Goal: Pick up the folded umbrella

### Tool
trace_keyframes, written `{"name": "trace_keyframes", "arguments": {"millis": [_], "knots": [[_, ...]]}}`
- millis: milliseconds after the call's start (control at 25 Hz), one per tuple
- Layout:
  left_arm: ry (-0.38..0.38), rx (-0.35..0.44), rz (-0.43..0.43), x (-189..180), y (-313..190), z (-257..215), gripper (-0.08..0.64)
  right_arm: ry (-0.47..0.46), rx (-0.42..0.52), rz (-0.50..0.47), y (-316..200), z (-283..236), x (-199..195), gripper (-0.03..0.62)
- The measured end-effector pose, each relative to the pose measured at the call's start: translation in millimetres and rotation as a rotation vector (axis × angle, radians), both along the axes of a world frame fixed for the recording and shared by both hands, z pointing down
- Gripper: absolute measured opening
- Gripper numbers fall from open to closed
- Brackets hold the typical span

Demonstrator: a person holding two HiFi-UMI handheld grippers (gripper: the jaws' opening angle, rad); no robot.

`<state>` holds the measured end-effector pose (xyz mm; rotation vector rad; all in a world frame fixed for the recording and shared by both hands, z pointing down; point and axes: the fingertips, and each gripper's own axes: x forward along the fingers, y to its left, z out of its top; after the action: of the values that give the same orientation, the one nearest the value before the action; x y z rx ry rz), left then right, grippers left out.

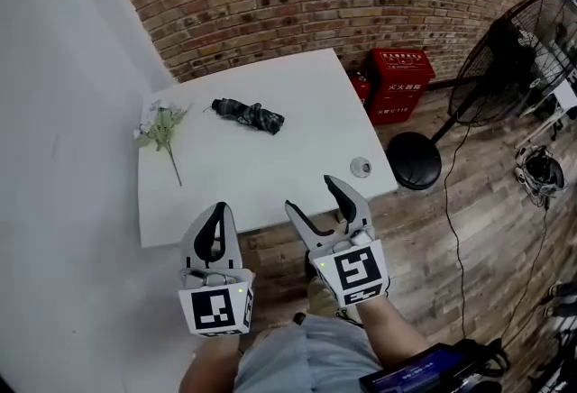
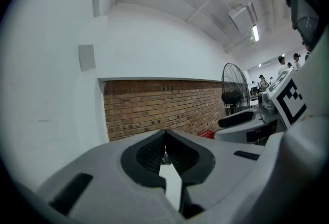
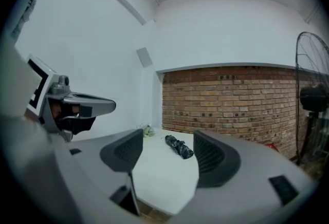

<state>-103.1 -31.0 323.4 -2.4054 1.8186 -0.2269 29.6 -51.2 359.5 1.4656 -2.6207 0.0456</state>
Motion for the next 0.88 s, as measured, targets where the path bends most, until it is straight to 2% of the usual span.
{"name": "trace_keyframes", "arguments": {"millis": [520, 880], "knots": [[-0.022, -0.009, -0.102, 8.9, -112.4, -7.7, 0.006, -0.019, -0.016, -0.108, -127.9, -3.7, 3.6, 0.310], [-0.030, 0.070, -0.181, 3.7, -143.7, -37.7, 0.006, -0.028, 0.052, -0.192, -175.6, -28.6, -5.3, 0.311]]}}
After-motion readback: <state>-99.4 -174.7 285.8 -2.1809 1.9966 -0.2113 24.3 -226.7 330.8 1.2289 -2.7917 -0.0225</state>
